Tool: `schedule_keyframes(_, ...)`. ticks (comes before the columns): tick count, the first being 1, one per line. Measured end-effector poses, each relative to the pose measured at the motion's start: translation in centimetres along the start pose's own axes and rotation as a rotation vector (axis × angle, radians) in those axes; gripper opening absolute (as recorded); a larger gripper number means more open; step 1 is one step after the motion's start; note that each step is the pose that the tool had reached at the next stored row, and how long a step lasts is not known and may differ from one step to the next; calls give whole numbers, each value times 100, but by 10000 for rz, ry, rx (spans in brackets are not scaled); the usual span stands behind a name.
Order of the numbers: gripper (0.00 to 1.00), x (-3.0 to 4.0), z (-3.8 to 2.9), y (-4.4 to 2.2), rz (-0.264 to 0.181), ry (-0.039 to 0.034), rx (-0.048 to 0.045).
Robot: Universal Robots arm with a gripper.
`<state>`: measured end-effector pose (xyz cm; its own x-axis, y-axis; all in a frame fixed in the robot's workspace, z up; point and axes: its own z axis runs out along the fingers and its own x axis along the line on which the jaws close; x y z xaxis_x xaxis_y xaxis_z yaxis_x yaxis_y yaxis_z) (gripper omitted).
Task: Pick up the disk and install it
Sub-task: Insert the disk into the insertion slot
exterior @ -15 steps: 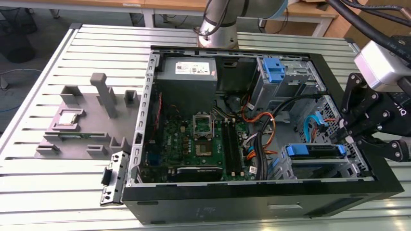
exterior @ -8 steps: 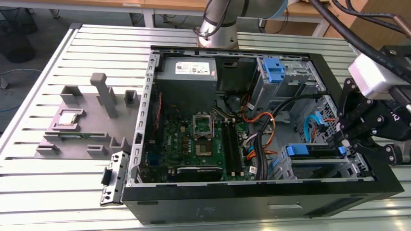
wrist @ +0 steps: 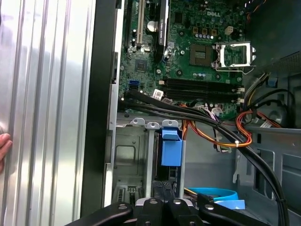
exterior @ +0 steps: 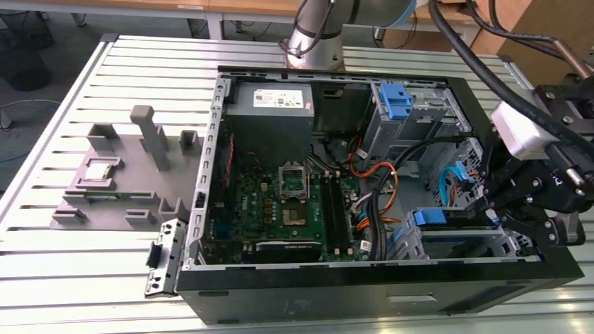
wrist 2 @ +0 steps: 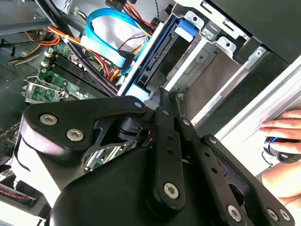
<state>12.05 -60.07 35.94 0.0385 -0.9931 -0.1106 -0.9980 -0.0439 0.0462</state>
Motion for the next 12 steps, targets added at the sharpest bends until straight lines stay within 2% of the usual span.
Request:
schedule_keyframes(6,10,2,109,1,-10,3,3)
schedule_keyframes(12,10,-73,229,14,-12,24,6)
